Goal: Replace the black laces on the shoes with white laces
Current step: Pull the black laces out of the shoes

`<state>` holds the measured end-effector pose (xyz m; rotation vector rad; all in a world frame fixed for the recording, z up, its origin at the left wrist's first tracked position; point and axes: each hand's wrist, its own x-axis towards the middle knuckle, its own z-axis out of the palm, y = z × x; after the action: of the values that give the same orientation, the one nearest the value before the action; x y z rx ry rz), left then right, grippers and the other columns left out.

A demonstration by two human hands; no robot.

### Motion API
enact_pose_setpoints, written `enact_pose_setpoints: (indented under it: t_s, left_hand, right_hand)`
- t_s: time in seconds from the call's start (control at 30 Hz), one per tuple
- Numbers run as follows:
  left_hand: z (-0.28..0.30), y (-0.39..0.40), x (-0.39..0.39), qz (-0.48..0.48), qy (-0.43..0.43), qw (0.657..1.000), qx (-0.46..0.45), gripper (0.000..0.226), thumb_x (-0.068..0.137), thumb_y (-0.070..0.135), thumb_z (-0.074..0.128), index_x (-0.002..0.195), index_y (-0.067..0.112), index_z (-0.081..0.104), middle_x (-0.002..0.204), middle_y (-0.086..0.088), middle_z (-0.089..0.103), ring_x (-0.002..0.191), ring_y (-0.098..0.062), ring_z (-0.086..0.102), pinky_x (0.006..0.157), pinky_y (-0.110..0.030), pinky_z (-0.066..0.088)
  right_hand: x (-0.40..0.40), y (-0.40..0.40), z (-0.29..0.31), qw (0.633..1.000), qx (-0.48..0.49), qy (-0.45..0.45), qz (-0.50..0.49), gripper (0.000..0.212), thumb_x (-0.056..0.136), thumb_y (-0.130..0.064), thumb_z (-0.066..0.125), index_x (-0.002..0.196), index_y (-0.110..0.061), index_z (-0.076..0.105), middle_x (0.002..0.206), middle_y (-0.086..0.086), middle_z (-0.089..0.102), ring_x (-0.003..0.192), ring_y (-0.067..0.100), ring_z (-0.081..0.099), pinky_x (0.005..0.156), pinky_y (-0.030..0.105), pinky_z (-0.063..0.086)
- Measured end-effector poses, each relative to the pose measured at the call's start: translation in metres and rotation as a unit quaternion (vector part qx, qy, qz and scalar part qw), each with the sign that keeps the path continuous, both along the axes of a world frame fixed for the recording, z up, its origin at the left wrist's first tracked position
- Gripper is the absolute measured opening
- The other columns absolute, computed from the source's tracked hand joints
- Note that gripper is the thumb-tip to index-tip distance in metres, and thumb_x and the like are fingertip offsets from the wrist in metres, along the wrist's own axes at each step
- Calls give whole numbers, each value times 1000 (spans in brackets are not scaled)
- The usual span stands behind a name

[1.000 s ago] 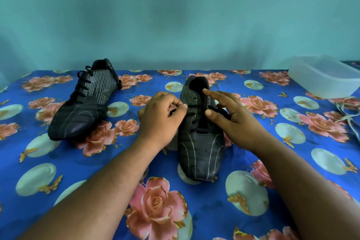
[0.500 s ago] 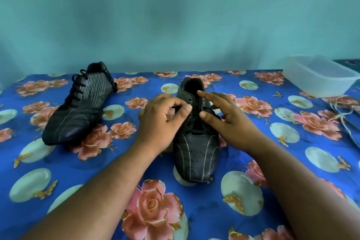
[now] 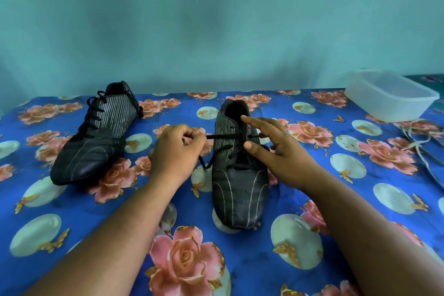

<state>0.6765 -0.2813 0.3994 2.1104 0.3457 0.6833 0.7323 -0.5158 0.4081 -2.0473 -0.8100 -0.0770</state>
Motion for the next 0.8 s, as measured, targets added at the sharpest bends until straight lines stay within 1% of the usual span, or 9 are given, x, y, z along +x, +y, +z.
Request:
enact_pose_setpoints:
  t_s: [0.1,0.17,0.23,0.33,0.43,0.57,0.63,0.7,0.8]
  left_hand:
    - [0,-5,-2,-75,-34,996,-22,45,84,75,60,102,35,68,108,16,63,99,-9,67,89,-53,55]
    - [0,-14,-3,-109,-55,992,41,49,83,81,54,105,39,67,112,17,63,104,-13,67,92,-57,53]
    - [-1,-23,-3,-127,-74,985,89,39,86,72,58,96,35,67,107,16,63,99,-12,66,90,-56,52]
    - [-1,-27,-3,-121,-86,984,99,26,86,57,61,86,30,62,98,13,61,93,-13,63,86,-55,52]
    - [0,-21,-3,-92,-72,991,69,25,83,56,58,81,31,60,89,14,63,88,-15,63,85,-56,51]
    - [-1,-13,-2,-70,-47,996,15,24,78,57,59,80,33,63,83,11,67,85,-21,67,84,-58,52]
    - [-2,-10,-2,-63,-39,997,6,24,76,57,58,78,33,64,82,10,68,83,-22,68,83,-56,54]
    - [-2,-8,-2,-60,-37,998,-8,27,75,57,57,76,30,64,80,10,69,81,-21,70,80,-53,56]
    - [2,-8,-4,-41,-39,998,-24,28,81,51,60,69,26,62,74,13,71,75,-10,69,72,-43,57]
  right_hand:
    - [0,0,0,1000,0,1,-2,53,98,-37,65,148,-42,48,141,-15,49,129,1,45,99,17,38]
    - [0,0,0,1000,-3,0,-4,54,98,-37,65,148,-42,48,141,-15,49,129,2,46,98,16,38]
    - [0,0,0,1000,-4,-4,-4,54,98,-36,66,149,-41,48,141,-14,49,128,1,46,96,14,38]
    - [0,0,1,1000,-2,-7,-4,54,98,-37,66,149,-40,48,141,-13,49,128,0,46,96,13,39]
    - [-1,1,1,1000,2,0,-1,54,97,-37,66,148,-40,48,140,-14,49,125,-1,46,91,7,39]
    - [-2,-1,3,1000,5,18,1,55,97,-38,65,149,-42,46,138,-17,48,125,-3,47,88,7,40]
    - [-2,-2,4,999,1,38,-10,57,96,-41,66,149,-42,45,134,-17,50,122,-2,49,88,10,41]
    - [0,-7,6,997,-9,62,-44,58,93,-48,66,148,-43,45,129,-15,56,120,2,53,93,20,44]
    - [3,-15,12,991,-43,88,-91,53,93,-54,64,142,-37,54,114,-16,66,108,4,62,93,31,51]
